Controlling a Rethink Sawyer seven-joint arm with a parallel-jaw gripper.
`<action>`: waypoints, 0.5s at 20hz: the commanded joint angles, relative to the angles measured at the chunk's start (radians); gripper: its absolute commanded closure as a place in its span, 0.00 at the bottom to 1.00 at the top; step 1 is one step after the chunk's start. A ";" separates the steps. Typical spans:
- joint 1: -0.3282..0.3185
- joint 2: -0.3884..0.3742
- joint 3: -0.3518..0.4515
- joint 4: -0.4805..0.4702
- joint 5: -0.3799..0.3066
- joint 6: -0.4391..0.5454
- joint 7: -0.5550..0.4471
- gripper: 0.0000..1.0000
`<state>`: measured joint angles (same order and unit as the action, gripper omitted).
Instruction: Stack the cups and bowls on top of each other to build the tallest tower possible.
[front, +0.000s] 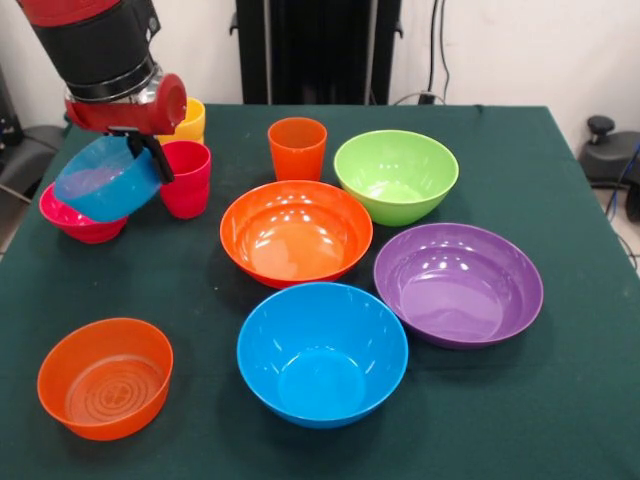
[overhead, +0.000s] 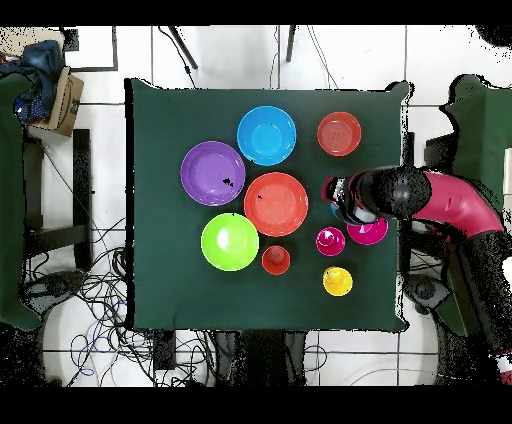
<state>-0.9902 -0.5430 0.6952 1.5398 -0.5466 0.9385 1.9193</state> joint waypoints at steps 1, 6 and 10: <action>0.007 0.035 -0.018 0.042 -0.080 0.151 -0.343 1.00; -0.015 0.007 -0.003 0.075 -0.078 0.177 -0.364 1.00; -0.021 0.001 0.002 0.082 -0.086 0.197 -0.382 1.00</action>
<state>-1.0051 -0.5533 0.6953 1.5522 -0.5607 1.0214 1.9000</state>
